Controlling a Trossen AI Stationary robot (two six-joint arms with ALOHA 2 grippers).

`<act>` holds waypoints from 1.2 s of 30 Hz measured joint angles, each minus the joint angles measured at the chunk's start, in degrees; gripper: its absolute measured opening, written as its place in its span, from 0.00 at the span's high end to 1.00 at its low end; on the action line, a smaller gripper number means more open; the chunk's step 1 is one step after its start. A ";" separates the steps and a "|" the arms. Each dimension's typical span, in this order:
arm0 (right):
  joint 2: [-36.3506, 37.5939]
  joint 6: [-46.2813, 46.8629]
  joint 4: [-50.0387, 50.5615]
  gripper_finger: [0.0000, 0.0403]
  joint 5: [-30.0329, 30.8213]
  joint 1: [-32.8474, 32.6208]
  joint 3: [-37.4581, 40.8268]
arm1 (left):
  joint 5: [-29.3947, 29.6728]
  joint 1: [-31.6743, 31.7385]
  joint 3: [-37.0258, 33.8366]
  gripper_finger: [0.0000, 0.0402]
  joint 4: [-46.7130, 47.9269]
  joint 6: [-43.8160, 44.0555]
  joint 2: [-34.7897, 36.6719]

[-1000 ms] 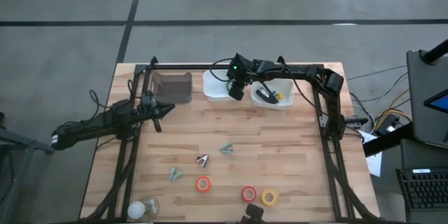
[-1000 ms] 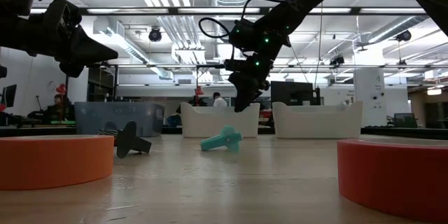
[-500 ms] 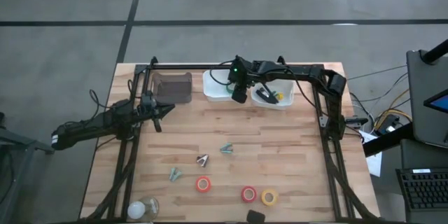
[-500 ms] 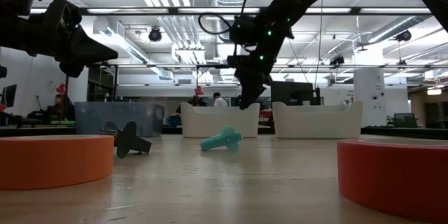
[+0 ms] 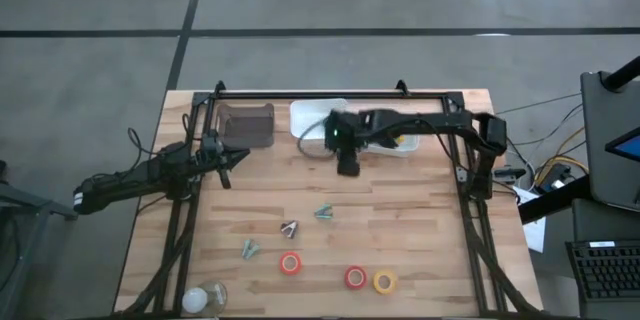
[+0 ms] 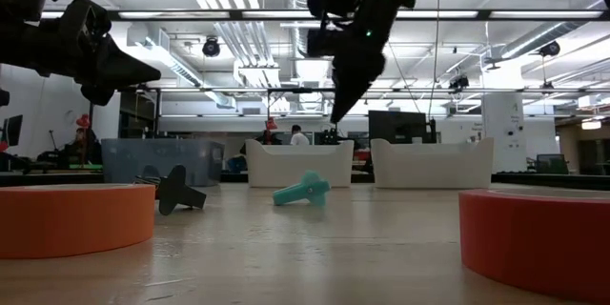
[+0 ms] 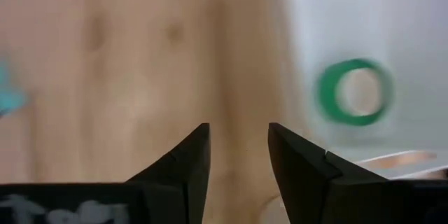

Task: Pick and place Stapler, Stapler remover, tape
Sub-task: Put the yellow tape into the left white bin

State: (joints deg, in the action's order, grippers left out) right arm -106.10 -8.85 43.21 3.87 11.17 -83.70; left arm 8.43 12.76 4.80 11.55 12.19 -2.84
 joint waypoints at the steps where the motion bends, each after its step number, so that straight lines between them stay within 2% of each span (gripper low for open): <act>1: 0.00 0.18 1.31 0.64 -0.02 -1.29 0.10 | 0.02 -0.01 -0.01 0.94 0.00 0.02 -0.01; 10: 0.00 2.87 13.73 0.66 0.10 -13.83 0.61 | 0.02 -0.01 0.00 0.94 0.00 0.02 0.01; 18: 0.00 4.16 18.14 0.69 -0.05 -23.87 0.61 | 0.02 0.00 -0.01 0.94 0.00 0.02 0.01; 21: 0.00 5.97 18.59 0.69 -1.15 -26.42 0.61 | 0.02 0.01 0.00 0.94 0.00 0.02 -0.01; 29: 0.00 14.17 18.27 0.66 -8.88 -30.87 0.64 | 0.02 0.00 0.00 0.94 0.00 0.02 0.01; 36: 0.00 20.54 12.41 0.66 -9.98 -37.36 2.50 | 0.02 0.00 0.00 0.94 0.00 0.01 0.00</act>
State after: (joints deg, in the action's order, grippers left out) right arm -106.10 11.69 55.63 -6.11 -26.20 -81.20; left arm 8.45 12.76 4.80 11.55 12.20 -2.84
